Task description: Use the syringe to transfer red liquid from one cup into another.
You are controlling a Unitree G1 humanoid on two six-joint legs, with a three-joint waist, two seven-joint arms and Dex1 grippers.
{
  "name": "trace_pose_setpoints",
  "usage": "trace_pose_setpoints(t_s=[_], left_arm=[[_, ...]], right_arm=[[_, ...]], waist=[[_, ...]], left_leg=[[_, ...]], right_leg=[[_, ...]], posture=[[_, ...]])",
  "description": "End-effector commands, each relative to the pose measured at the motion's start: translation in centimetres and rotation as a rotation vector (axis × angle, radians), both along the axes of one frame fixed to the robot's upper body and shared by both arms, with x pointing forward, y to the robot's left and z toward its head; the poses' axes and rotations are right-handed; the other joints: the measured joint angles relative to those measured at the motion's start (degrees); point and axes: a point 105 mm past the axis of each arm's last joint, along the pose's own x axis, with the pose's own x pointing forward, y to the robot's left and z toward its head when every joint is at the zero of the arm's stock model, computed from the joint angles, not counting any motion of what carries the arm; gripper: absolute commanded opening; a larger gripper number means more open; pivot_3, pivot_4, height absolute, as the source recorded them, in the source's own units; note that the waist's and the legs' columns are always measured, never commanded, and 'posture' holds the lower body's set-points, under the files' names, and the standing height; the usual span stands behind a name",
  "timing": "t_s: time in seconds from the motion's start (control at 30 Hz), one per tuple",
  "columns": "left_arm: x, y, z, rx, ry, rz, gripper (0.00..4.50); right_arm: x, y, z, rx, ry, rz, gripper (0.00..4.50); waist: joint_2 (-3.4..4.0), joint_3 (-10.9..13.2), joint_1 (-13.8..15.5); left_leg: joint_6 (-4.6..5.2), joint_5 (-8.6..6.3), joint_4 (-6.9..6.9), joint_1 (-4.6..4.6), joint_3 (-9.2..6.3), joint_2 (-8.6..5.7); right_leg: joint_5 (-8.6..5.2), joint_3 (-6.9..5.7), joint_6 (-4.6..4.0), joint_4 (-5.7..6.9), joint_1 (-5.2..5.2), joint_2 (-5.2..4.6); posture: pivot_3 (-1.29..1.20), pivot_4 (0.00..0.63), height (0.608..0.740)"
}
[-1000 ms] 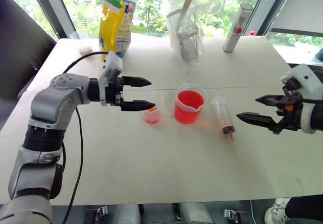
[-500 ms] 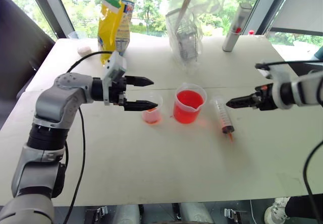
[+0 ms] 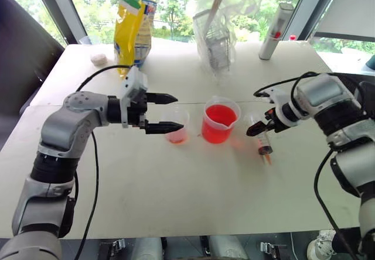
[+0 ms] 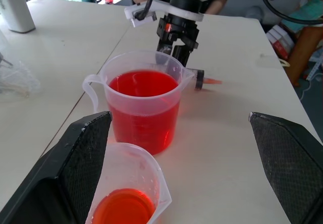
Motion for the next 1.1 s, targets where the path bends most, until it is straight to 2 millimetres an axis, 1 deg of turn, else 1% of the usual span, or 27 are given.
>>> trace_pose_setpoints(t_s=[0.03, 0.07, 0.17, 0.23, 0.27, 0.3, 0.33, 0.4, 0.5, 0.53, 0.57, 0.63, 0.67, 0.7, 0.77, 0.87, 0.93, 1.0, 1.07, 1.1], left_arm=[[-0.4, 0.3, 1.1, -0.02, -0.047, 0.013, 4.5], [-0.4, 0.3, 1.1, -0.022, -0.048, 0.015, 4.5], [-0.4, 0.5, 1.0, -0.026, -0.048, 0.026, 4.5], [-0.3, 0.6, 0.9, -0.028, -0.05, 0.034, 4.5], [-0.2, 0.7, 0.9, -0.029, -0.051, 0.037, 4.5], [-0.2, 0.7, 0.9, -0.03, -0.053, 0.039, 4.5], [-0.1, 0.8, 0.9, -0.031, -0.054, 0.041, 4.5], [0.1, 0.8, 1.0, -0.032, -0.062, 0.044, 4.5], [0.4, 1.0, 1.2, -0.032, -0.073, 0.049, 4.5], [0.5, 1.2, 1.4, -0.033, -0.077, 0.05, 4.5], [0.7, 1.2, 1.6, -0.033, -0.082, 0.051, 4.5], [1.1, 1.1, 2.0, -0.034, -0.095, 0.049, 4.5], [1.3, 1.2, 2.1, -0.033, -0.098, 0.048, 4.5], [1.4, 1.0, 2.3, -0.031, -0.107, 0.044, 4.5], [1.8, 0.9, 2.8, -0.029, -0.118, 0.034, 4.5], [2.2, 0.6, 3.6, -0.03, -0.129, 0.008, 4.5], [2.5, 0.6, 4.3, -0.037, -0.133, -0.004, 4.5], [2.8, 0.2, 5.0, -0.041, -0.144, -0.023, 4.5], [3.1, 0.2, 5.9, -0.05, -0.15, -0.035, 4.5], [3.2, 0.2, 6.2, -0.054, -0.153, -0.041, 4.5]], right_arm=[[0.7, -0.4, 0.3, -0.054, -0.019, 0.014, 4.47], [0.8, -0.5, 0.0, -0.064, -0.013, 0.016, 4.47], [0.9, -0.5, -0.5, -0.096, 0.0, 0.036, 3.65], [1.0, -0.4, -0.7, -0.106, 0.004, 0.049, 2.7], [1.1, -0.3, -0.7, -0.108, 0.005, 0.055, 2.06], [1.1, -0.2, -0.7, -0.11, 0.006, 0.061, 1.67], [1.1, -0.2, -0.7, -0.112, 0.007, 0.064, 1.39], [1.0, -0.4, -0.4, -0.115, 0.0, 0.064, 1.39], [1.2, -1.2, 0.7, -0.145, -0.056, 0.048, 1.39], [1.3, -1.3, 1.4, -0.132, -0.086, 0.043, 1.39], [1.3, -1.4, 2.6, -0.117, -0.138, 0.051, 1.39], [1.3, -2.3, 5.6, -0.168, -0.327, 0.109, 1.39], [1.2, -2.3, 6.6, -0.197, -0.397, 0.131, 1.39], [0.9, -2.2, 8.0, -0.182, -0.472, 0.141, 1.39], [0.3, -1.0, 11.1, -0.125, -0.659, 0.184, 1.39], [-0.7, 1.0, 16.1, -0.084, -1.022, 0.287, 1.39], [-1.5, 2.7, 18.7, 0.019, -1.209, 0.309, 1.39], [-2.7, 4.8, 20.2, 0.214, -1.281, 0.327, 1.39], [-3.1, 6.4, 21.5, 0.303, -1.378, 0.326, 1.39], [-3.2, 7.0, 21.7, 0.33, -1.406, 0.33, 1.39]], waist=[[-0.02, -0.02, -0.08], [-0.03, -0.03, -0.11], [-0.06, -0.04, -0.1], [-0.06, -0.05, -0.08], [-0.07, -0.05, -0.09], [-0.06, -0.05, -0.11], [-0.06, -0.05, -0.14], [-0.06, -0.05, -0.16], [-0.05, -0.04, -0.08], [-0.04, -0.04, -0.05], [0.0, -0.01, -0.01], [0.06, 0.03, 0.33], [0.07, 0.03, 0.56], [0.07, 0.03, 0.63], [0.07, 0.03, 0.48], [0.08, 0.03, -0.13], [0.09, 0.03, -0.41], [0.09, 0.02, -0.64], [0.09, 0.03, -0.75], [0.09, 0.03, -0.76]], left_leg=[[0.0, 0.0, 0.0, 0.0, 0.0, 0.0], [0.0, 0.0, 0.01, 0.02, 0.0, 0.0], [0.0, 0.0, 0.04, 0.09, -0.01, 0.0], [0.0, 0.0, 0.08, 0.12, -0.01, 0.0], [0.0, 0.0, 0.08, 0.12, -0.01, 0.0], [0.0, 0.0, 0.08, 0.12, -0.01, 0.0], [0.0, 0.0, 0.07, 0.14, -0.01, 0.0], [0.0, 0.0, 0.06, 0.15, -0.02, 0.0], [0.0, 0.0, 0.05, 0.15, -0.02, 0.0], [0.0, 0.0, 0.05, 0.14, -0.02, 0.0], [0.0, 0.0, 0.05, 0.13, -0.02, 0.0], [-0.01, 0.0, 0.05, -0.01, -0.04, -0.02], [-0.01, 0.0, 0.05, -0.03, -0.04, -0.03], [-0.01, 0.0, 0.03, -0.07, -0.05, -0.04], [-0.01, 0.0, 0.01, -0.04, -0.04, -0.05], [-0.01, 0.0, -0.02, 0.01, -0.04, -0.03], [-0.01, 0.0, -0.02, 0.11, -0.04, 0.0], [-0.02, 0.01, -0.03, 0.19, -0.03, 0.01], [-0.04, 0.02, -0.03, 0.2, -0.04, 0.03], [-0.04, 0.02, -0.01, 0.19, -0.04, 0.04]], right_leg=[[0.0, 0.0, 0.0, 0.0, 0.0, 0.0], [0.0, 0.0, 0.0, 0.0, 0.02, 0.0], [0.01, -0.01, 0.0, 0.01, 0.11, 0.0], [0.01, -0.03, 0.0, 0.02, 0.16, 0.0], [0.01, -0.03, 0.0, 0.02, 0.17, 0.0], [0.01, -0.04, 0.0, 0.02, 0.17, 0.0], [0.01, -0.04, 0.0, 0.02, 0.17, 0.0], [0.01, -0.04, -0.01, 0.02, 0.18, 0.02], [0.01, -0.04, -0.01, 0.03, 0.17, 0.02], [0.01, -0.04, -0.01, 0.03, 0.16, 0.01], [0.0, -0.04, -0.01, 0.03, 0.15, 0.01], [0.01, -0.07, 0.0, 0.02, 0.07, -0.03], [0.0, -0.1, 0.0, 0.02, 0.02, -0.06], [0.0, -0.13, 0.0, 0.0, 0.02, -0.08], [0.0, -0.1, 0.01, -0.04, 0.03, -0.08], [0.01, -0.11, 0.01, -0.04, 0.09, 0.0], [0.01, -0.05, 0.02, 0.03, 0.13, 0.08], [0.01, -0.06, 0.02, 0.09, 0.17, 0.13], [0.01, -0.09, 0.01, 0.1, 0.2, 0.14], [0.01, -0.1, 0.01, 0.12, 0.2, 0.14]], posture=[[0.0, 0.15, 0.739], [0.0, 0.15, 0.739], [0.0, 0.15, 0.739], [0.0, 0.15, 0.739], [0.0, 0.15, 0.739], [0.0, 0.15, 0.739], [0.0, 0.15, 0.739], [0.0, 0.15, 0.739], [0.0, 0.15, 0.739], [0.0, 0.15, 0.739], [0.0, 0.15, 0.739], [0.0, 0.15, 0.739], [0.0, 0.15, 0.739], [0.0, 0.15, 0.739], [0.0, 0.15, 0.739], [0.0, 0.15, 0.739], [0.0, 0.15, 0.739], [0.0, 0.15, 0.739], [0.0, 0.15, 0.739], [0.0, 0.15, 0.739]])
